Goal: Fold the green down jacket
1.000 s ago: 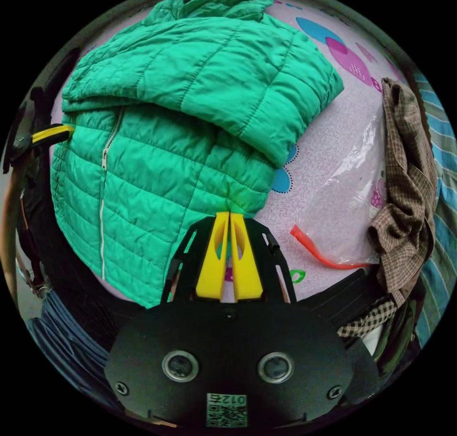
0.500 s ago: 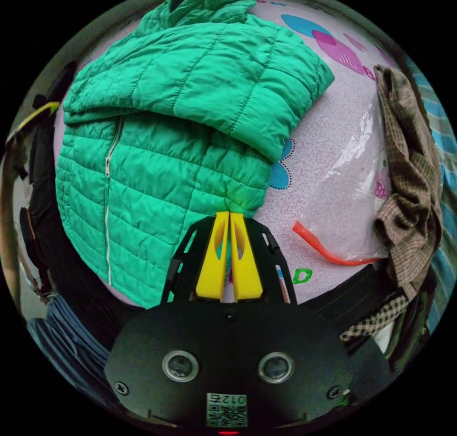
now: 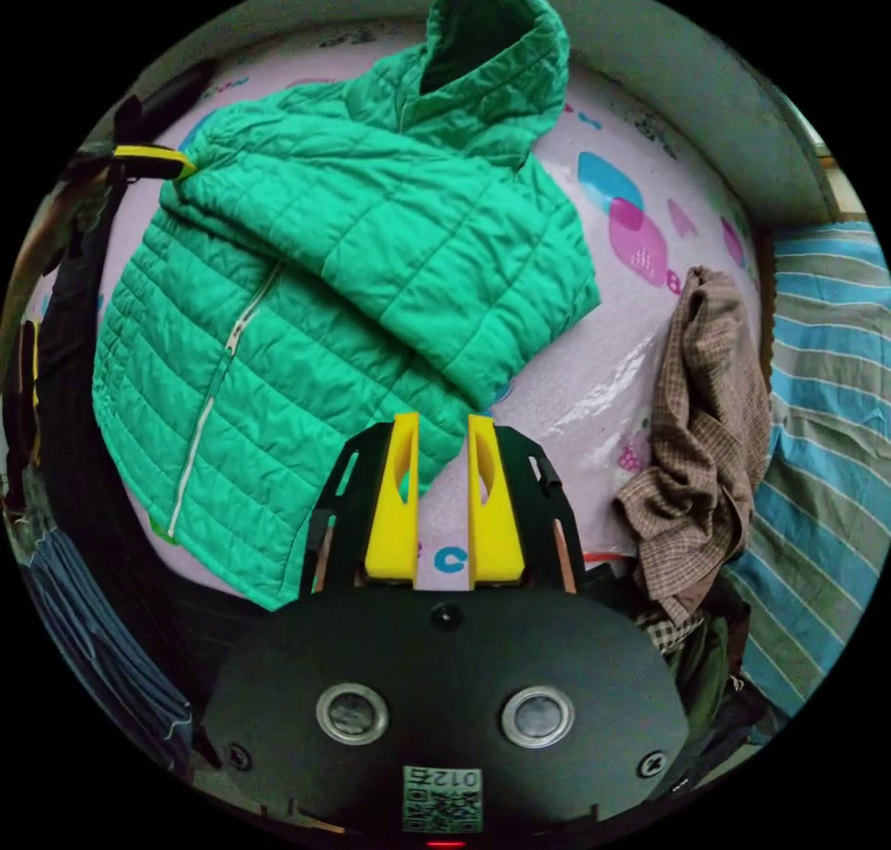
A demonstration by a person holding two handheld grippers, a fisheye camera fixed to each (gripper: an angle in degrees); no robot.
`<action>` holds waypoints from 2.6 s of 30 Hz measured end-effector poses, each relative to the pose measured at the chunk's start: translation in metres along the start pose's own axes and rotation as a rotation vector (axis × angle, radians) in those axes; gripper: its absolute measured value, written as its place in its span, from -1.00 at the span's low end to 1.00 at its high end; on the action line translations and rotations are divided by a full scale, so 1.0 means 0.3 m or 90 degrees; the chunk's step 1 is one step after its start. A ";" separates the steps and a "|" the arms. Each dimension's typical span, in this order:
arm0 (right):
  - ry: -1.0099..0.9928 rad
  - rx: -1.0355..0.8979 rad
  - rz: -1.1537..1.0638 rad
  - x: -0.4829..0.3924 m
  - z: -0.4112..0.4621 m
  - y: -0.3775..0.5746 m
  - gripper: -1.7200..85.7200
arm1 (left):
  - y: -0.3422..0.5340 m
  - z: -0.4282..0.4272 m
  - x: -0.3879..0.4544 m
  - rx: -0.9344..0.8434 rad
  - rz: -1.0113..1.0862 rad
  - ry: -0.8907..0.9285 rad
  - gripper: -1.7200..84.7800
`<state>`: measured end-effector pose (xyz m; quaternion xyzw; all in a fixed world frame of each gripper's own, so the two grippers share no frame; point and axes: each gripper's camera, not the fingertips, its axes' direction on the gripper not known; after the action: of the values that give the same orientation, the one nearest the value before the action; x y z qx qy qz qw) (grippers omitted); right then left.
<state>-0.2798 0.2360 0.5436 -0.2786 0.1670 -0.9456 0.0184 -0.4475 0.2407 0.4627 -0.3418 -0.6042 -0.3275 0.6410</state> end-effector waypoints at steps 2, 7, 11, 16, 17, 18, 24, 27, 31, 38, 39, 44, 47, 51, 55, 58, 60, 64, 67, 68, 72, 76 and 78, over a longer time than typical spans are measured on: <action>-0.003 0.004 0.006 -0.001 0.000 -0.011 -0.74 | 0.011 -0.045 0.013 0.016 0.012 -0.006 -0.94; 0.020 -0.018 0.015 -0.023 0.038 -0.036 -0.78 | 0.040 -0.135 0.045 0.041 0.036 -0.011 -0.95; -0.010 -0.021 0.035 -0.029 0.026 -0.040 -0.79 | 0.068 -0.154 0.051 0.052 0.042 -0.028 -0.95; -0.007 -0.042 0.041 -0.067 0.034 -0.046 -0.80 | 0.062 -0.003 0.040 -0.041 0.014 0.009 -0.94; -0.002 -0.043 0.040 -0.078 0.029 -0.044 -0.80 | 0.070 -0.001 0.040 -0.031 0.003 0.014 -0.93; 0.001 -0.042 0.036 -0.088 0.020 -0.040 -0.80 | 0.074 -0.007 0.040 -0.023 -0.001 0.017 -0.93; -0.046 -0.048 0.035 -0.062 -0.088 0.024 -0.81 | 0.156 -0.159 -0.001 0.056 -0.024 0.013 -0.94; -0.056 -0.033 0.062 -0.022 -0.149 0.025 -0.82 | 0.139 -0.242 -0.002 0.096 -0.025 0.021 -0.94; -0.100 -0.014 0.095 -0.004 -0.187 -0.054 -0.82 | -0.023 -0.240 0.106 0.079 0.024 0.011 -0.95; -0.069 -0.069 0.096 -0.063 -0.111 -0.180 -0.83 | -0.176 -0.046 0.216 -0.038 0.051 -0.059 -0.96; -0.088 -0.077 0.102 -0.068 -0.089 -0.179 -0.83 | -0.175 -0.004 0.218 -0.061 0.060 -0.045 -0.96; -0.124 -0.053 0.099 -0.107 -0.061 -0.140 -0.83 | -0.142 0.036 0.219 -0.024 0.052 -0.009 -0.96; -0.115 -0.069 0.089 -0.136 -0.090 -0.125 -0.83 | -0.138 0.037 0.240 -0.027 0.064 -0.017 -0.96; -0.097 -0.002 0.062 -0.182 -0.219 -0.142 -0.81 | -0.125 0.041 0.264 -0.021 0.072 -0.026 -0.96; -0.071 0.094 0.060 -0.212 -0.347 -0.230 -0.77 | -0.104 0.047 0.272 -0.011 0.058 -0.015 -0.96; 0.006 0.166 0.054 -0.257 -0.438 -0.328 -0.76 | -0.090 0.051 0.273 -0.008 0.048 -0.001 -0.96; 0.057 0.217 0.058 -0.297 -0.486 -0.398 -0.76 | -0.080 0.054 0.276 -0.004 0.048 0.004 -0.96; 0.101 0.258 0.065 -0.350 -0.507 -0.481 -0.77 | -0.050 0.061 0.280 0.008 0.045 0.017 -0.96; 0.098 0.211 0.050 -0.384 -0.467 -0.522 -0.89 | -0.028 0.063 0.276 0.017 0.038 0.034 -0.95; 0.105 0.211 0.053 -0.392 -0.460 -0.514 -0.95 | -0.023 0.063 0.273 0.019 0.037 0.040 -0.95; 0.041 0.261 0.040 -0.409 -0.483 -0.393 -0.97 | 0.034 -0.010 0.244 0.070 0.009 0.060 -0.91; 0.038 0.280 -0.002 -0.443 -0.492 -0.264 -0.98 | 0.040 -0.161 0.262 0.197 -0.013 -0.038 -0.77; 0.001 0.294 -0.011 -0.452 -0.507 -0.183 -0.98 | -0.001 -0.204 0.282 0.223 -0.010 -0.054 -0.73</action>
<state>-0.2432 0.3517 0.3710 -0.2680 -0.0566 -0.9590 0.0734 -0.4095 0.1890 0.5450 -0.2335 -0.6813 -0.2073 0.6621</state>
